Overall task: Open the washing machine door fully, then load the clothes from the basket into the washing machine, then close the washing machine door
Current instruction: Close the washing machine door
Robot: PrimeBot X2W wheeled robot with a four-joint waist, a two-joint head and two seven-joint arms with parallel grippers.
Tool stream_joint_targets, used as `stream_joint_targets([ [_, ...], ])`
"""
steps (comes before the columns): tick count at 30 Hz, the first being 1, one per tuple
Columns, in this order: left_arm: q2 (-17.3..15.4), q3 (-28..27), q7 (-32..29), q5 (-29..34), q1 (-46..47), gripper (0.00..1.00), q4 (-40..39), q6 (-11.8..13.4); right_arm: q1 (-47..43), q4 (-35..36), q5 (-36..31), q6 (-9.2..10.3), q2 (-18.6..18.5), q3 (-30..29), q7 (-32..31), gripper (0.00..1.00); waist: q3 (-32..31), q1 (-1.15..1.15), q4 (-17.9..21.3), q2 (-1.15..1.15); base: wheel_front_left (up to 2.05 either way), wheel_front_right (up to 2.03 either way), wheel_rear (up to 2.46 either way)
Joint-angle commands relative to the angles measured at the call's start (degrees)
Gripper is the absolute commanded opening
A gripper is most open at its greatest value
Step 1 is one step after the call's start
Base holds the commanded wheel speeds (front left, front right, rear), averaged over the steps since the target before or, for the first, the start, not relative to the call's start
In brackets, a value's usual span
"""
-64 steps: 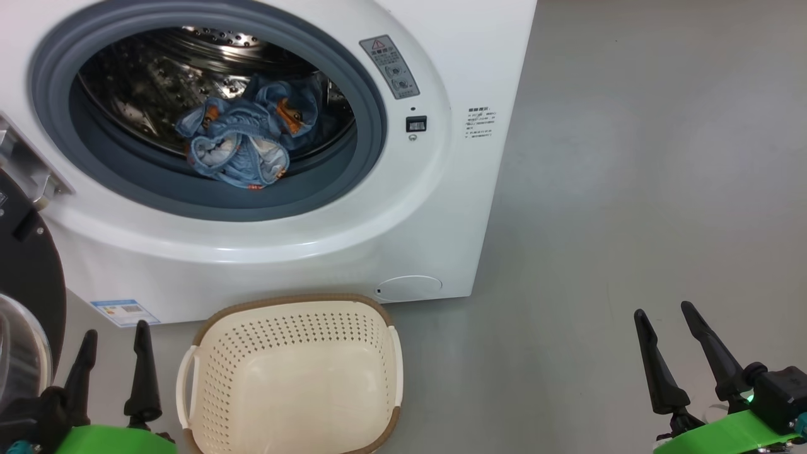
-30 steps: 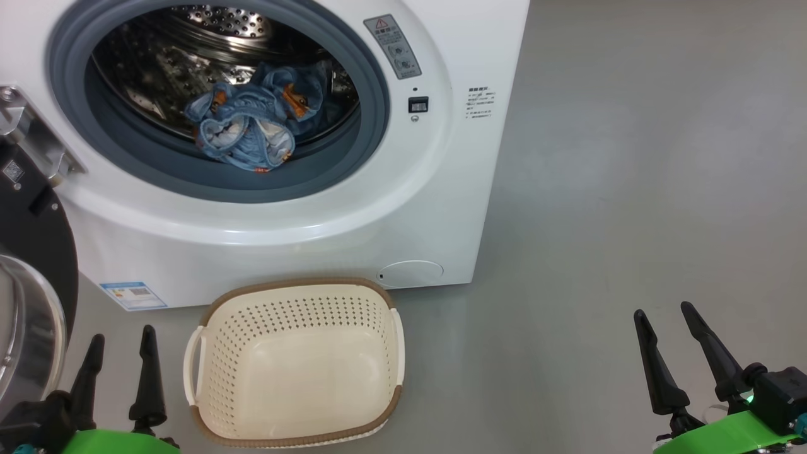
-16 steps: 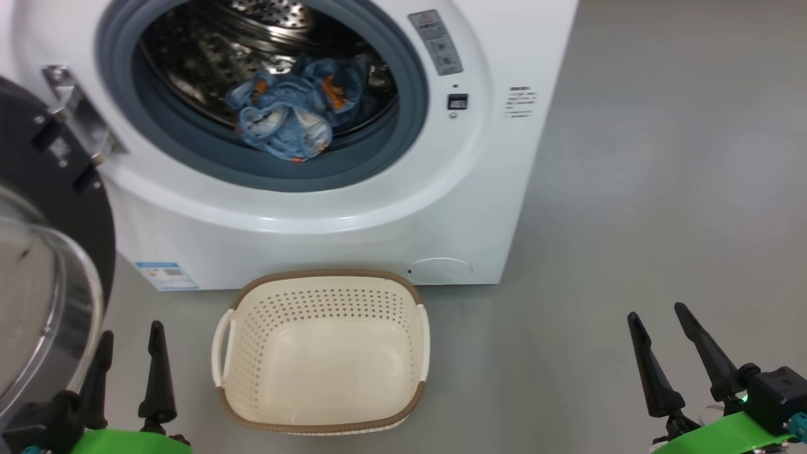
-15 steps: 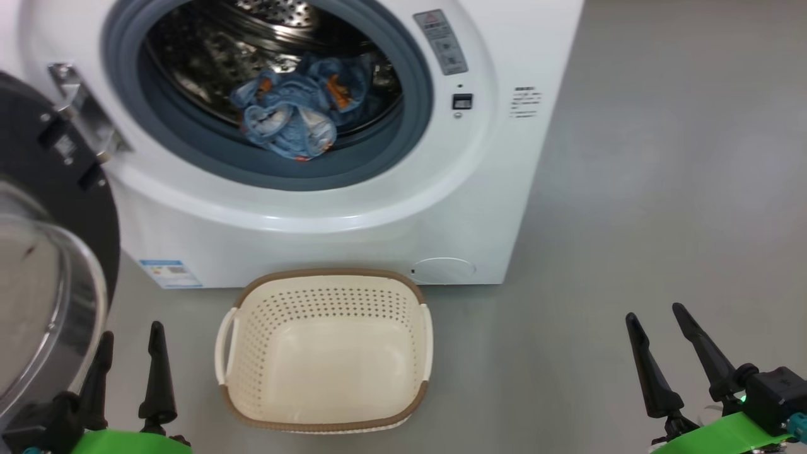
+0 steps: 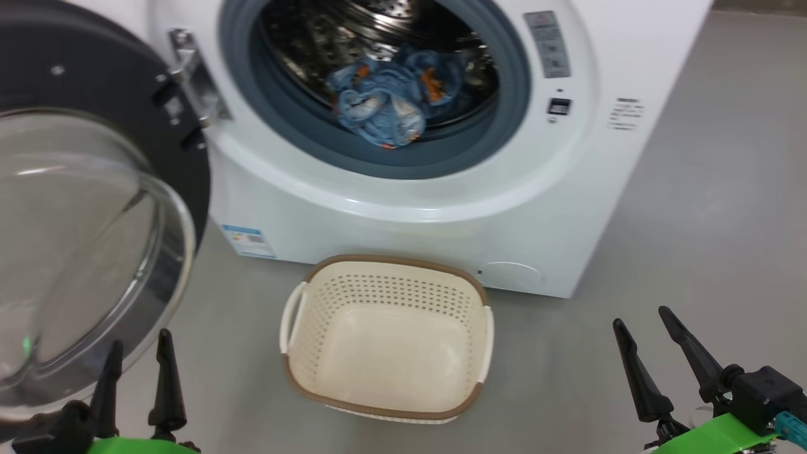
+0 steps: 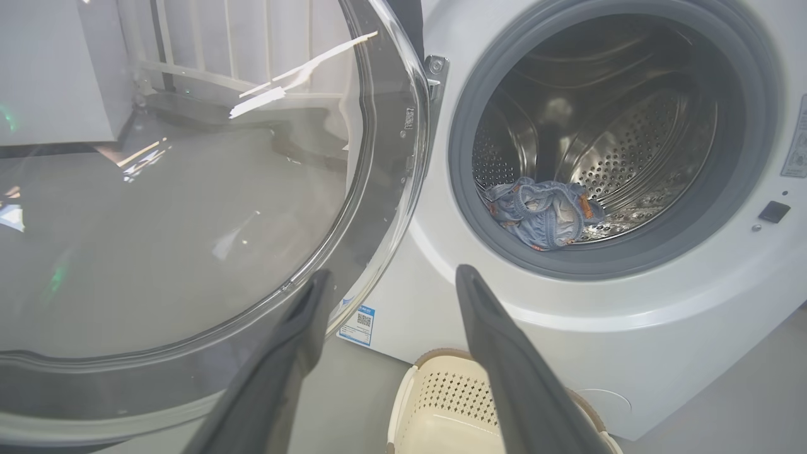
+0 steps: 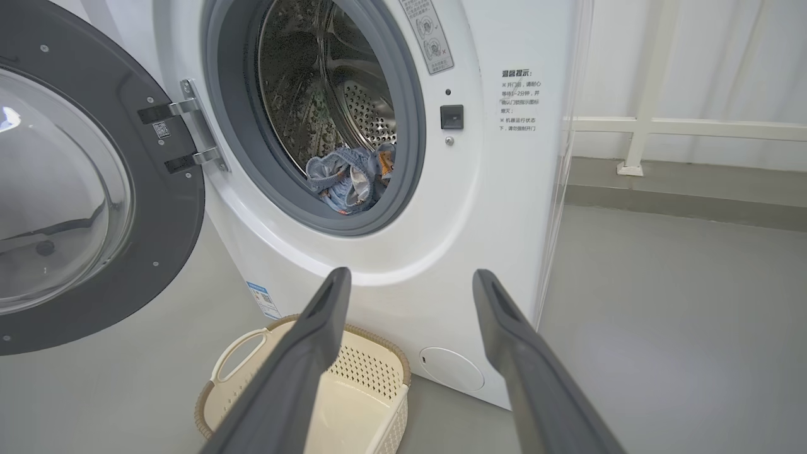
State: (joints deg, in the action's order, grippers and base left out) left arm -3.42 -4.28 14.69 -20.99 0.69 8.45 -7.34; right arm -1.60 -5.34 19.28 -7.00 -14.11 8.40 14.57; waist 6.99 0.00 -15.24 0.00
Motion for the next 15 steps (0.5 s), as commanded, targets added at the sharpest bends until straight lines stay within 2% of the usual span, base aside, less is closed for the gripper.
stream_joint_targets([
  [1, -0.6, -2.0, 0.3, 0.6, -0.1, 1.00, -1.8, -0.1, 1.7, 1.1, 0.3, -0.48, -0.9, 1.7, 0.4, 1.00, -0.4, 0.00, -3.5, 0.00, 0.00, 0.00, 0.00],
  [15, 0.3, -2.1, 0.3, 0.2, -1.5, 1.00, -1.8, -0.1, 2.1, 0.4, 0.8, -0.48, -1.8, 3.7, 0.4, 1.00, -1.4, 0.00, -11.2, 0.00, 0.00, 0.00, 0.00],
])
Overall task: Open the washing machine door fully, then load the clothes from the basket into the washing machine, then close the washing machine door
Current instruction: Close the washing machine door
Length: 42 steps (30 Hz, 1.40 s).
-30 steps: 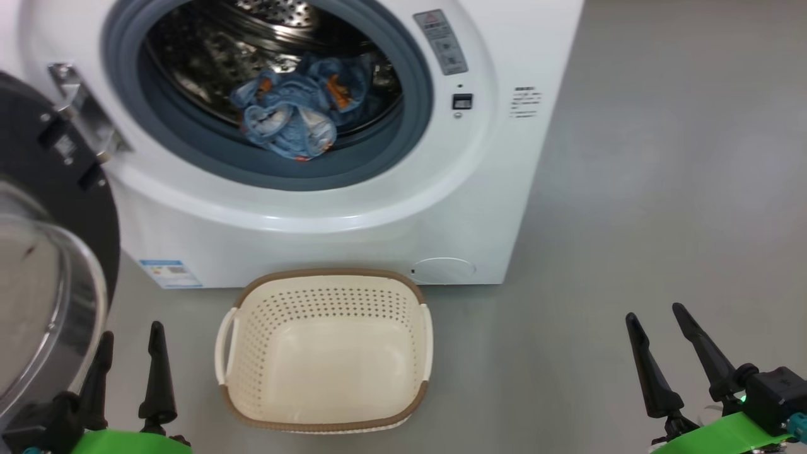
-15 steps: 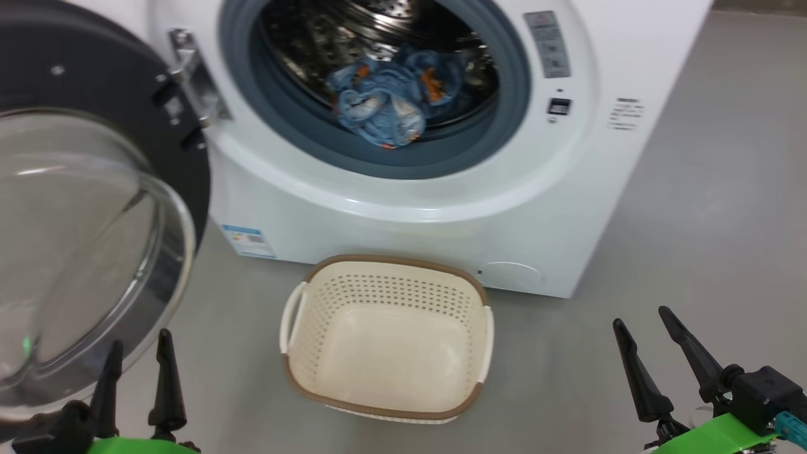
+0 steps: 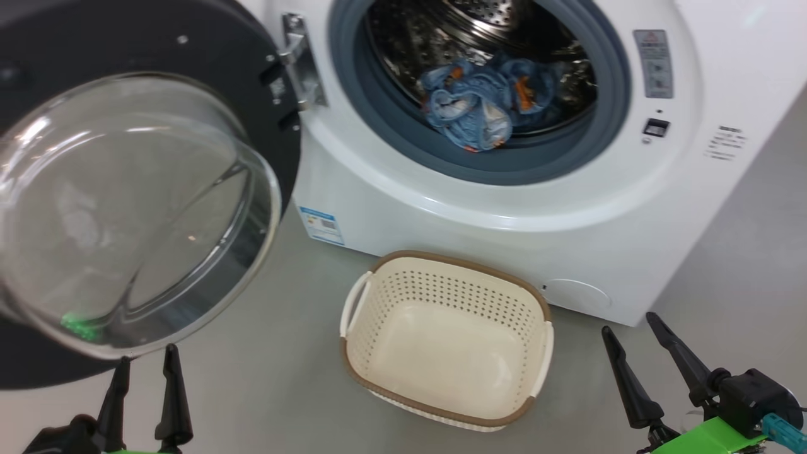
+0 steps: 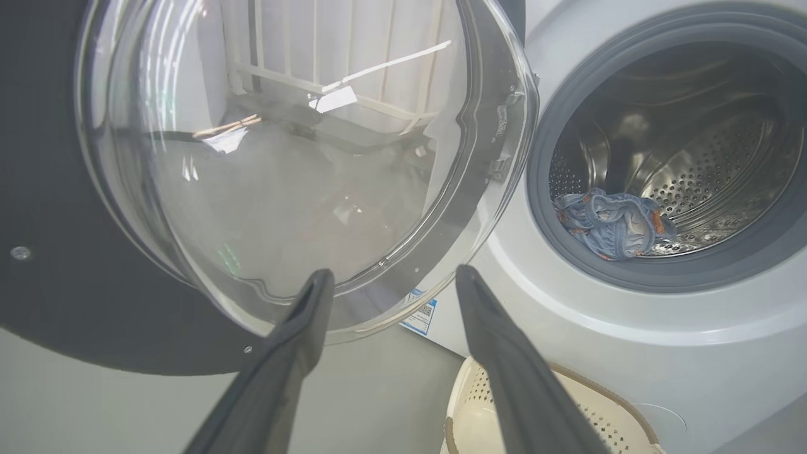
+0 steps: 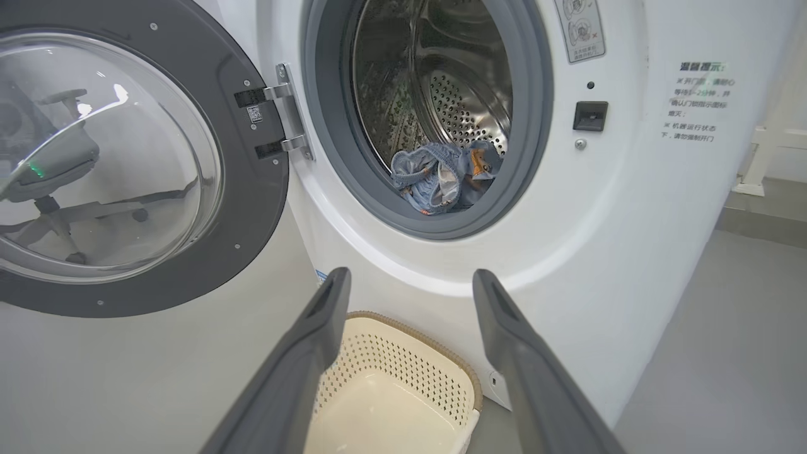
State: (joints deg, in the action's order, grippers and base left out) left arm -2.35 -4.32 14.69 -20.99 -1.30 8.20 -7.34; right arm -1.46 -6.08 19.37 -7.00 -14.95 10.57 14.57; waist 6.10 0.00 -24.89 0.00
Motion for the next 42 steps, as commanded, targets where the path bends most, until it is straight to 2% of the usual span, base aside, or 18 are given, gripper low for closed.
stream_joint_targets([
  [1, -0.7, -2.1, 0.3, 0.2, 0.5, 1.00, -1.5, -0.1, 1.9, 1.1, 0.7, -0.48, -1.0, 1.5, 0.4, 1.00, -0.5, 0.00, -1.5, 0.00, 0.00, 0.00, 0.00],
  [12, -0.6, -2.0, 0.3, 0.1, -0.6, 1.00, -1.6, -0.1, 1.9, 0.7, 1.0, -0.48, -1.0, 2.5, 0.4, 1.00, -1.3, 0.00, -4.9, 0.00, 0.00, 0.00, 0.00],
  [35, -0.5, -3.9, 0.3, -1.4, -1.4, 1.00, -4.4, -0.1, 2.9, 0.1, 1.4, -0.48, -1.0, 4.2, 0.4, 1.00, -1.3, 0.00, -5.2, 0.00, 0.00, 0.00, 0.00],
  [36, -0.5, -4.1, 0.3, -1.6, -1.3, 0.87, -4.9, -0.1, 2.8, 0.2, 1.4, -0.48, -1.0, 4.2, 0.4, 1.00, -1.3, 0.00, -5.2, 0.00, 0.00, 0.00, 0.00],
  [37, -0.5, -4.5, 0.3, -1.8, -1.2, 0.57, -5.5, -0.1, 2.8, 0.2, 1.4, -0.48, -1.0, 4.2, 0.4, 1.00, -1.3, 0.00, -5.2, 0.00, 0.00, 0.00, 0.00],
  [38, -0.5, -4.9, 0.3, -2.1, -0.9, 0.37, -6.2, -0.1, 2.8, 0.2, 1.4, -0.48, -1.0, 4.1, 0.4, 1.00, -1.3, 0.00, -5.2, 0.00, 0.00, 0.00, 0.00],
  [40, -0.7, -5.7, 0.3, -2.1, -0.3, 0.04, -8.0, -0.1, 2.7, 0.2, 1.4, -0.48, -0.9, 4.0, 0.4, 1.00, -1.2, 0.00, -5.3, 0.00, 0.00, 0.00, 0.00],
  [41, -1.0, -6.0, 0.3, -2.1, 0.1, 0.00, -8.9, -0.1, 2.7, 0.2, 1.4, -0.48, -0.9, 4.0, 0.4, 1.00, -1.1, 0.00, -5.3, 0.00, 0.00, 0.00, 0.00],
  [42, -1.6, -6.2, 0.3, -2.1, 0.7, 0.00, -10.0, -0.1, 2.7, 0.2, 1.4, -0.48, -0.9, 4.0, 0.4, 1.00, -1.1, 0.00, -5.3, 0.00, 0.00, 0.00, 0.00],
])
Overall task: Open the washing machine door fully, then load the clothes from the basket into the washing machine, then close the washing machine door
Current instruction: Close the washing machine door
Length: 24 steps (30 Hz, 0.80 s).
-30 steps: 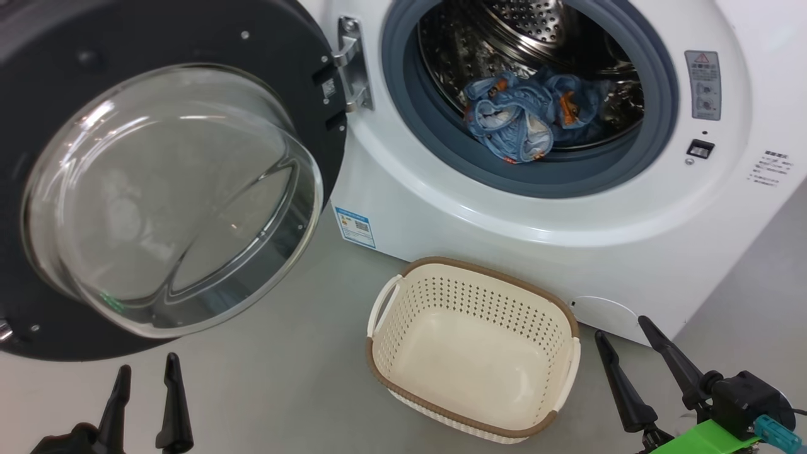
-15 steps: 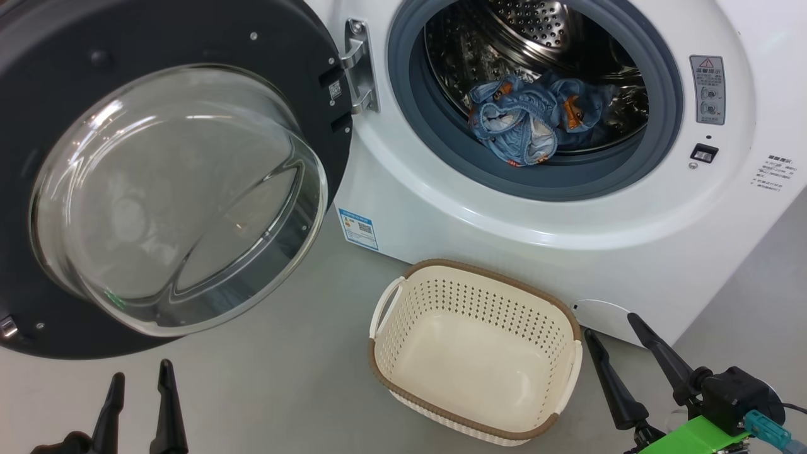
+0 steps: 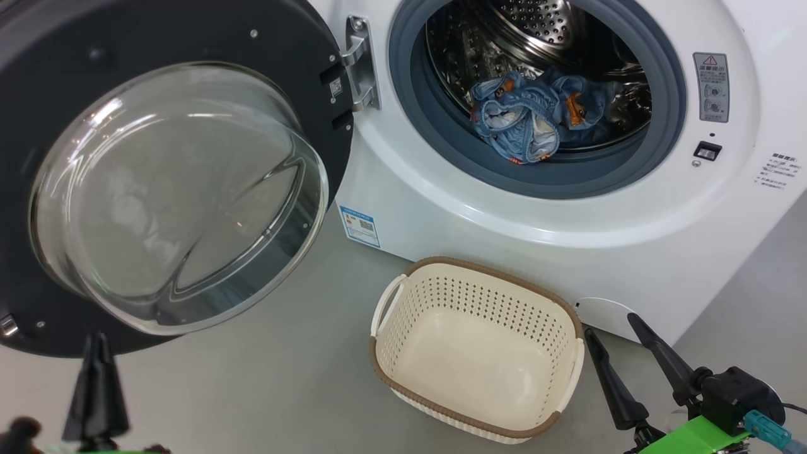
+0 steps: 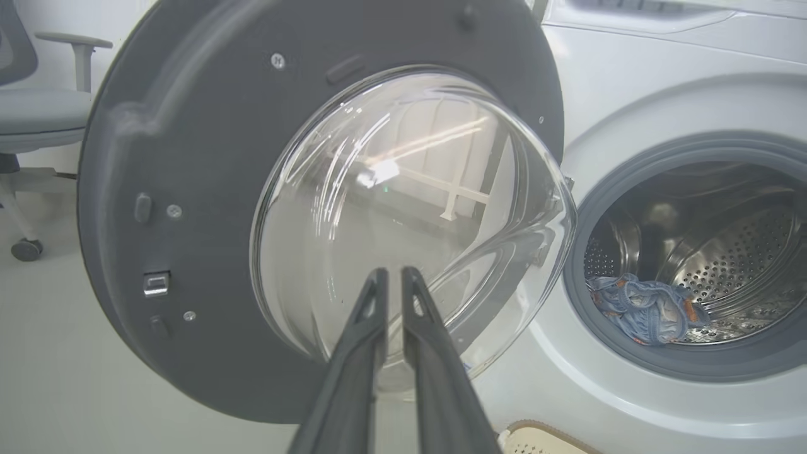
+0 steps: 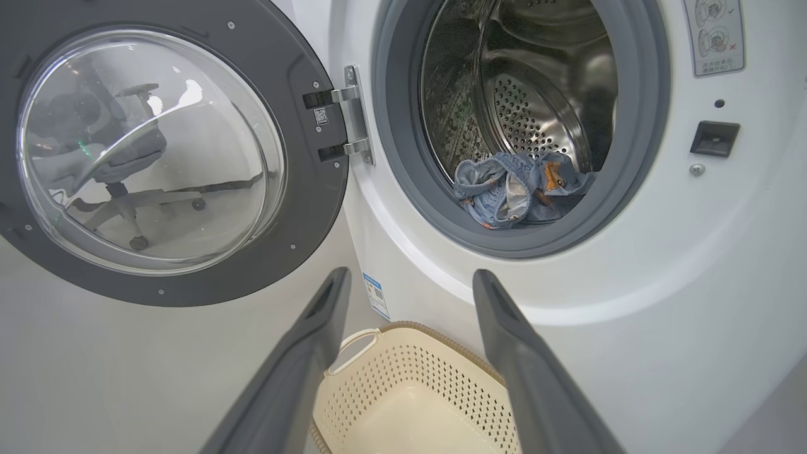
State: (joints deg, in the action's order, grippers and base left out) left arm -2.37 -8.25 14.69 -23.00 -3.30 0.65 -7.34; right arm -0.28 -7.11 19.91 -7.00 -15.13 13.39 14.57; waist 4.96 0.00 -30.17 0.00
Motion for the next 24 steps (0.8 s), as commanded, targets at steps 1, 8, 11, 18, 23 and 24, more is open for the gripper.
stream_joint_targets([
  [1, -2.4, -2.3, 0.3, 0.0, 3.3, 0.00, -3.6, -0.1, 1.5, 1.2, 0.8, -0.48, -0.7, 1.1, 0.4, 1.00, 0.2, 0.00, -0.1, 0.00, 0.00, 0.00, 0.00],
  [8, -8.3, -4.0, 0.3, -1.7, 8.9, 0.00, -8.5, -0.1, 1.7, 1.3, 0.7, -0.48, -0.5, 0.9, 0.4, 1.00, 0.8, 0.00, -0.2, 0.00, 0.00, 0.00, 0.00],
  [11, -11.8, -5.8, 0.3, -4.3, 12.8, 0.00, -9.5, -0.1, 1.7, 1.3, 0.7, -0.48, -0.4, 0.8, 0.4, 1.00, 1.1, 0.00, -0.3, 0.00, 0.00, 0.00, 0.00],
  [18, -20.4, -9.9, 0.1, -16.0, 23.4, 0.00, -5.4, -0.1, 1.4, 1.6, 0.4, -0.48, -0.5, 0.3, 0.4, 1.00, 2.3, 0.00, -0.5, 0.00, 0.00, 0.00, 0.00],
  [23, -25.2, -13.9, -3.4, -28.9, 32.3, 0.00, 3.9, -0.1, 1.3, 1.7, 0.3, -0.48, -0.6, 0.0, 0.4, 1.00, 2.7, 0.00, -0.5, 0.00, 0.00, 0.00, 0.00],
  [24, -26.4, -14.8, -4.1, -30.9, 34.1, 0.00, 6.3, -0.1, 1.3, 1.7, 0.3, -0.48, -0.6, 0.0, 0.4, 1.00, 2.8, 0.00, -0.5, 0.00, 0.00, 0.00, 0.00],
])
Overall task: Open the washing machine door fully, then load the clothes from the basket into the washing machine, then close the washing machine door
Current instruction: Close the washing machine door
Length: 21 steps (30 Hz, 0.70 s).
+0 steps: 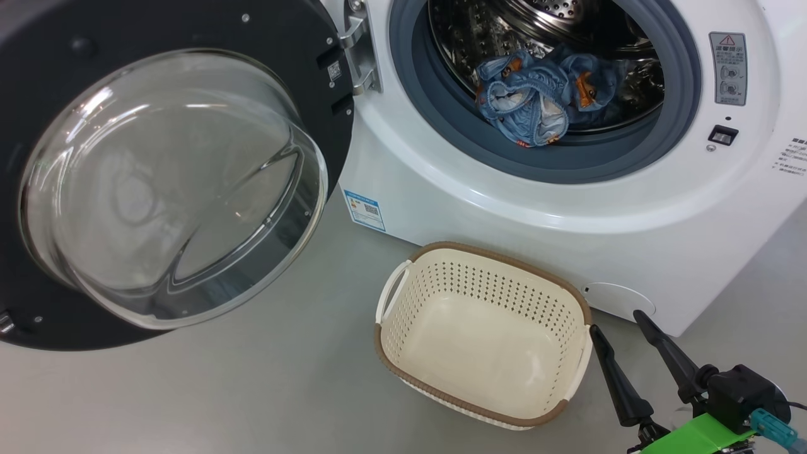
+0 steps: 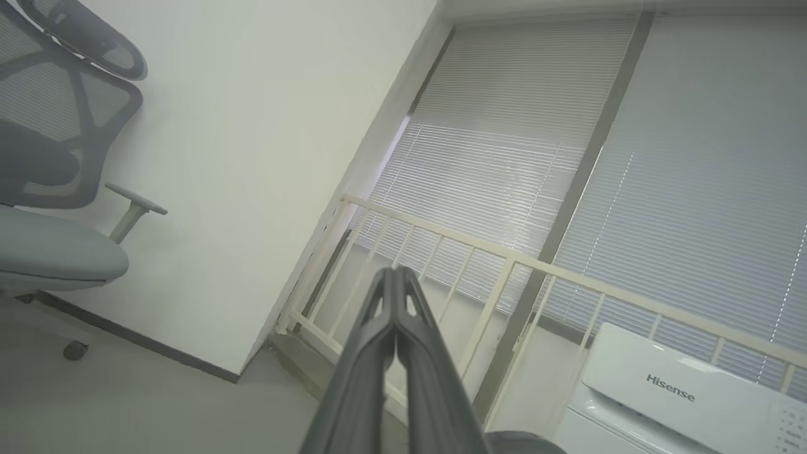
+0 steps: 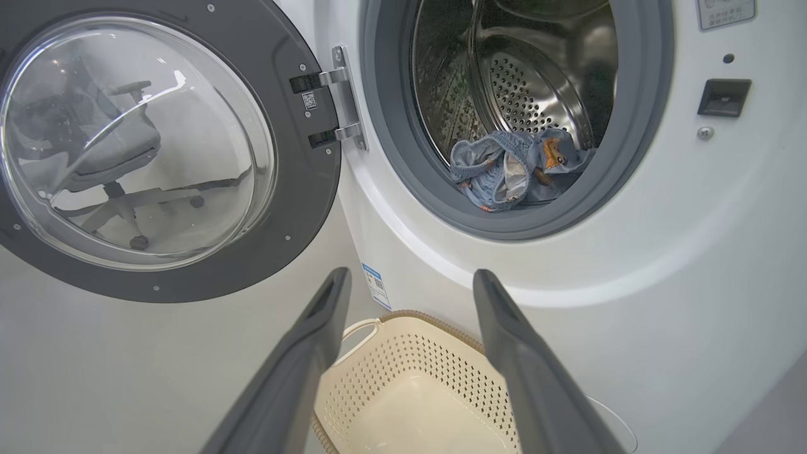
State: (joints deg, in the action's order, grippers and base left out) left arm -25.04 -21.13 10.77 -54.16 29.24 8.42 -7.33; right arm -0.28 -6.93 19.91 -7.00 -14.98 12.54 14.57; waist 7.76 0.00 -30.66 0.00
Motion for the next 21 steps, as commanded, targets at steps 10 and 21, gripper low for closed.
stream_joint_targets([
  [10, -15.1, -2.4, -18.4, -14.0, 17.8, 0.00, 29.2, 0.2, 1.2, 1.8, 0.2, -0.48, -1.6, 1.2, 0.4, 1.00, 1.5, 0.00, 0.6, 0.00, 0.00, 0.00, 0.00],
  [21, -20.2, 5.9, -37.3, -13.2, 25.4, 0.00, 46.9, 1.3, 2.3, 1.8, 0.1, -0.48, -3.3, 2.2, 0.4, 1.00, 4.3, 0.00, 1.2, 0.00, 0.00, 0.00, 0.00],
])
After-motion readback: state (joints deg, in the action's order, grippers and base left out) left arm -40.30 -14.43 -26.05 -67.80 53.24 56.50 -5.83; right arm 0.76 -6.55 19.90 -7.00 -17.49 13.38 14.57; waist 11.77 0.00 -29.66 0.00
